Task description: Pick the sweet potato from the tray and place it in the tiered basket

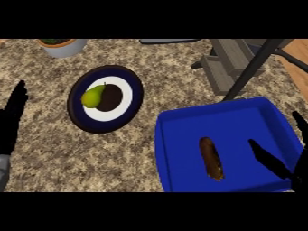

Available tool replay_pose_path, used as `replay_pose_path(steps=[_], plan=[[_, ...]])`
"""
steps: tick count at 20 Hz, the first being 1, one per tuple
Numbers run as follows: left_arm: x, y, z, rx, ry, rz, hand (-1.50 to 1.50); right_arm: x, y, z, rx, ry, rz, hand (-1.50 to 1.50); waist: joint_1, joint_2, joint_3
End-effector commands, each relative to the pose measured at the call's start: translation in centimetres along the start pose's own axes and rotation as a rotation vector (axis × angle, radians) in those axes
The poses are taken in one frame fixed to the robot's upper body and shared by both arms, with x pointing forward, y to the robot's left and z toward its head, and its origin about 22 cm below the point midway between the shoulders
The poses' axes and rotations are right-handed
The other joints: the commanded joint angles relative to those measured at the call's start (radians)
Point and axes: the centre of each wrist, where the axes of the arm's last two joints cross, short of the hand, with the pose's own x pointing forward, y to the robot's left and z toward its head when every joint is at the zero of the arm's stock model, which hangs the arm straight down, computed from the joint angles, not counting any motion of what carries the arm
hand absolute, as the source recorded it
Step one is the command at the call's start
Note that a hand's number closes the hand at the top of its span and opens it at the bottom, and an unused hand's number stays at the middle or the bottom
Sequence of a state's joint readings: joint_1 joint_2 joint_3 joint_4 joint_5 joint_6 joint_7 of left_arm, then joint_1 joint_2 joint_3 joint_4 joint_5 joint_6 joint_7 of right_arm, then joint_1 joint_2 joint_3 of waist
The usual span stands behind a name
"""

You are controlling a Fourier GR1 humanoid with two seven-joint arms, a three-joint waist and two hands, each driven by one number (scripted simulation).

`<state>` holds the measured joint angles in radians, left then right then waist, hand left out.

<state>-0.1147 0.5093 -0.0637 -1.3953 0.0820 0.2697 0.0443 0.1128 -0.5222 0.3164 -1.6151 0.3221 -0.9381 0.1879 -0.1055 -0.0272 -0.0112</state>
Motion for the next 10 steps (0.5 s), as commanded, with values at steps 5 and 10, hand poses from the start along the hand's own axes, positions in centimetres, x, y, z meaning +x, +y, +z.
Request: replay_pose_path(steps=[5, 10], plan=[[1.2, -0.6, 0.1, -0.049, -0.048, 0.007, 0.00, -3.2, -3.5, 5.8, 0.251, 0.129, 0.365, -1.50, 0.043, 0.023, -0.010], [0.9, -1.8, 0.2, -0.056, -0.052, 0.004, 0.00, -0.7, -3.8, 5.3, 0.313, 0.198, 0.484, -1.50, 0.075, 0.032, -0.013]])
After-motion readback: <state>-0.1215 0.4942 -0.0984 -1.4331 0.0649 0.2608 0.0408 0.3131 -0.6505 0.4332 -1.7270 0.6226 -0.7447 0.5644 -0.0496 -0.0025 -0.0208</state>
